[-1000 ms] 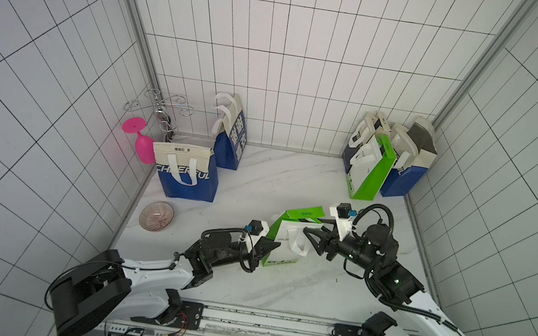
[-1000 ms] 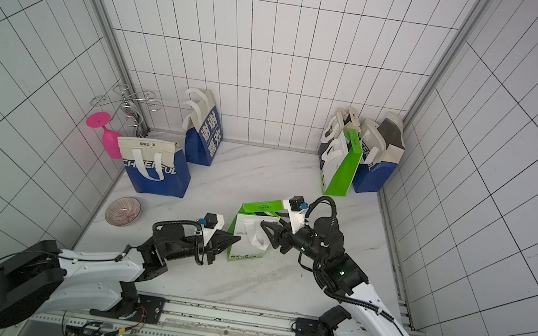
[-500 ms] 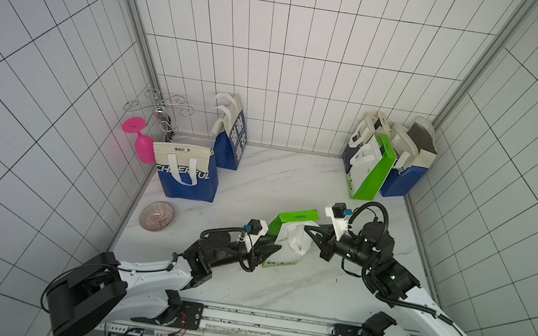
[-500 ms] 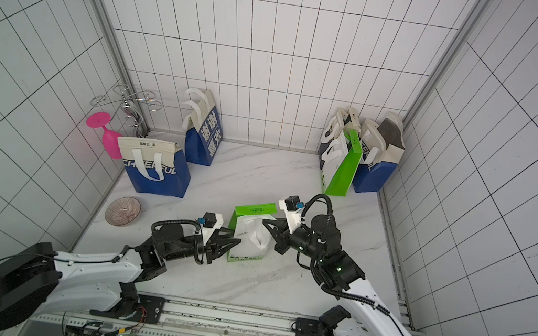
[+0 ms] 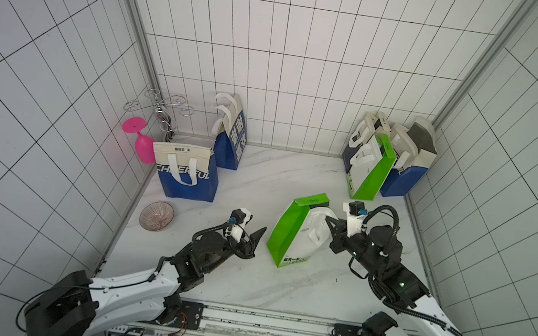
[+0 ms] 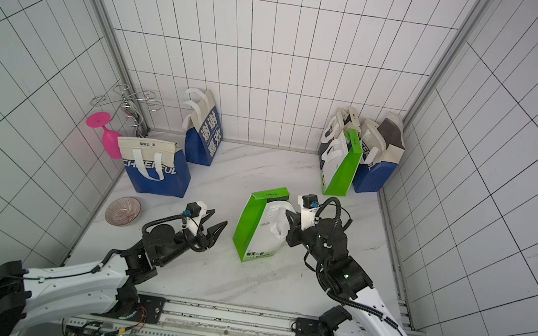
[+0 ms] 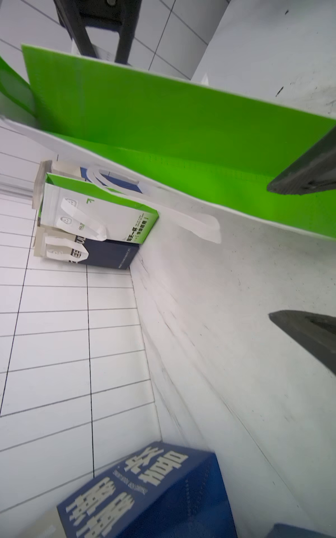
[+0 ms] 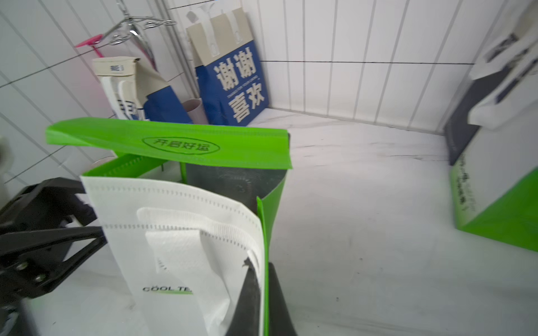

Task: Open the takeout bag
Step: Move the takeout bag to the center of the board.

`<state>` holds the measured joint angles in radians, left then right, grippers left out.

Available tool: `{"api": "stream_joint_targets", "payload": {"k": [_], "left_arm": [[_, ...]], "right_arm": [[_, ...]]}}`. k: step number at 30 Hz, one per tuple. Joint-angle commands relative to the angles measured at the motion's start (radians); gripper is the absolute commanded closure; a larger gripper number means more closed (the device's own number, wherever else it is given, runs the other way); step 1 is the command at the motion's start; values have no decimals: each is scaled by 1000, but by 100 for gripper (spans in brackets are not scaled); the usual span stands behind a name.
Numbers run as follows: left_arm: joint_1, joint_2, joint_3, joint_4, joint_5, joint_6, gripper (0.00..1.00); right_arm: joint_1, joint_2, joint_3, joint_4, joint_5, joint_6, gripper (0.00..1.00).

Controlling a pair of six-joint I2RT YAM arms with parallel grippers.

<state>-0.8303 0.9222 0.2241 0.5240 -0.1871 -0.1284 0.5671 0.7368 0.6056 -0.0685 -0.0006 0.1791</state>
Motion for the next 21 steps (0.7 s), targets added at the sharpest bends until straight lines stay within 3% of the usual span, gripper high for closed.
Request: {"api": "stream_joint_targets", "payload": {"k": [1,9,16,21], "left_arm": [[0,13,-5,-42,-75,-16,36],[3,70,16,-31,-88,-18,36],[4,29,10,-59,-65,-26,37],[5,-15,-6,-67,-58,-36,37]], "right_arm": [[-47,7,178,-10,225,-3,100],[-244,38,254,-3,357,22,100],[-451,126,322,20,379,9,100],[-526,207,382,38,363,-27,100]]}}
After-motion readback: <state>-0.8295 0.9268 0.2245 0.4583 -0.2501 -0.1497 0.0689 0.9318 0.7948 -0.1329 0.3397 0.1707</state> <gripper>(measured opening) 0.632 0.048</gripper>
